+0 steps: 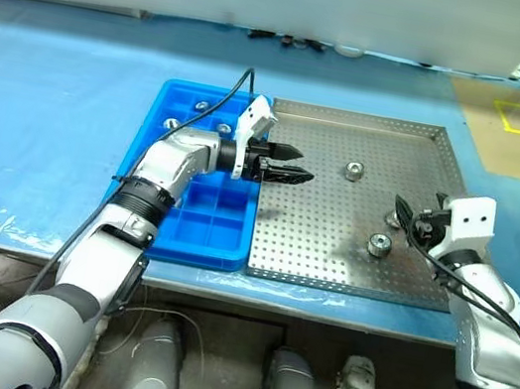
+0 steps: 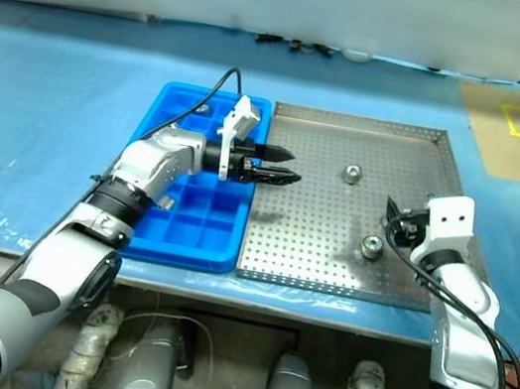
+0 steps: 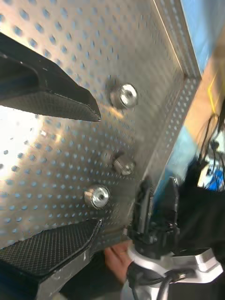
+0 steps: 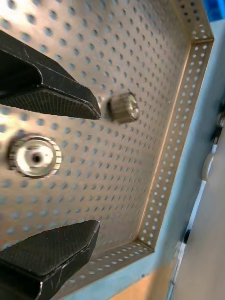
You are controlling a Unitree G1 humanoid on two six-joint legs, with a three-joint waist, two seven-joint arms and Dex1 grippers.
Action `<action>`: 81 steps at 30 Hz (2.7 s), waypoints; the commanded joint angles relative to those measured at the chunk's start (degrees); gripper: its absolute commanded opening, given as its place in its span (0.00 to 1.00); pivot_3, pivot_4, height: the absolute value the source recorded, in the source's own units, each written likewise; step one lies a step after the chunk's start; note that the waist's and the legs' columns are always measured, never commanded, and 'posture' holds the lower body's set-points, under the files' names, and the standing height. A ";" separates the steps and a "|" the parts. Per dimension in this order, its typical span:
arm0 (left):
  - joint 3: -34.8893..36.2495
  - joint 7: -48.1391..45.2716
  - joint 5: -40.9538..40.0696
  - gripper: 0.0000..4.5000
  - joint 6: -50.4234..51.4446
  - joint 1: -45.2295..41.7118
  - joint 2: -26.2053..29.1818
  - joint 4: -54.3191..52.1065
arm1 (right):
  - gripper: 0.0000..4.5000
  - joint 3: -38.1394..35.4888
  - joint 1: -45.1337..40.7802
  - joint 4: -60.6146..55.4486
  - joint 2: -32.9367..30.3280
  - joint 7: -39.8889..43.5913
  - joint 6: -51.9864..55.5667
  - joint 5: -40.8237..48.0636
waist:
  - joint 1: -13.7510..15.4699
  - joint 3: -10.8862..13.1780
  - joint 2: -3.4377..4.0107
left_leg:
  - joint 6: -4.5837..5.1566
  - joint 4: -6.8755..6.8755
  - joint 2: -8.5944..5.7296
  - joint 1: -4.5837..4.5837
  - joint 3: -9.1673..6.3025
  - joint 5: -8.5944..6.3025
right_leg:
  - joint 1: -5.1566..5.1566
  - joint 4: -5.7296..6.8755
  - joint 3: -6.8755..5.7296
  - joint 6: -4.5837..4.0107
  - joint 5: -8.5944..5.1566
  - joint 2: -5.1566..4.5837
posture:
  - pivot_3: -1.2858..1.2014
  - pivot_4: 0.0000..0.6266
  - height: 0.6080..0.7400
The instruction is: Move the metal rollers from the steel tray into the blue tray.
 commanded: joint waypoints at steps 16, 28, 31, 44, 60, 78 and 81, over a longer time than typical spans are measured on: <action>0.77 -1.14 0.15 0.77 -1.33 -1.06 -0.66 1.89 | 0.80 1.79 5.57 -0.13 -2.14 4.91 2.28 1.06 | -1.14 0.00 0.00 | 0.31 0.09 -0.24 0.15 0.18 -0.21 | 0.04 -0.11 0.47 0.01 0.00 -0.08 | 0.36 0.24 1.00; 0.82 0.19 0.14 0.77 -0.05 0.26 -0.57 0.31 | 0.80 8.70 -0.18 -0.87 -3.50 9.12 4.16 1.31 | -1.09 0.00 0.00 | 0.34 0.10 -0.24 0.13 0.19 -0.22 | 0.04 -0.11 0.48 0.01 0.00 -0.08 | 0.37 0.24 1.00; 0.43 0.59 0.31 0.77 0.08 0.98 -0.57 -0.64 | 0.80 9.30 -0.70 2.22 -3.60 8.91 2.92 -0.05 | -0.91 0.00 0.00 | 0.35 0.12 -0.24 0.14 0.19 -0.22 | 0.05 -0.10 0.49 0.01 0.00 -0.09 | 0.38 0.24 1.00; 0.67 1.66 1.42 0.77 -0.19 0.80 0.14 -0.48 | 0.80 10.78 -1.19 6.51 -2.21 8.06 0.23 -2.05 | -0.89 0.00 0.00 | 0.34 0.13 -0.23 0.15 0.20 -0.22 | 0.05 -0.10 0.49 0.01 0.00 -0.08 | 0.38 0.24 1.00; 0.61 1.51 1.18 0.77 2.07 4.01 1.72 -4.73 | 0.29 9.91 -1.23 6.90 -1.53 7.91 -1.29 -1.10 | -0.92 0.00 0.00 | 0.34 0.12 -0.22 0.16 0.20 -0.22 | 0.06 -0.10 0.49 0.01 0.00 -0.08 | 0.38 0.24 1.00; 3.63 -7.71 -4.55 0.77 1.93 7.13 8.12 -13.19 | 0.22 9.30 -6.95 -0.09 1.84 6.57 1.10 3.90 | -1.51 0.00 0.00 | 0.33 0.05 -0.22 0.15 0.19 -0.22 | -0.09 -0.09 0.61 0.01 0.00 -0.07 | 0.39 0.24 1.00; 4.49 -10.38 -5.24 0.77 0.34 8.68 11.55 -15.08 | 0.22 11.49 -11.09 -2.05 2.86 6.98 2.87 4.70 | -1.54 0.01 0.00 | 0.32 0.01 -0.16 0.15 0.18 -0.21 | -0.22 -0.04 0.73 0.01 0.00 0.00 | 0.40 0.24 1.00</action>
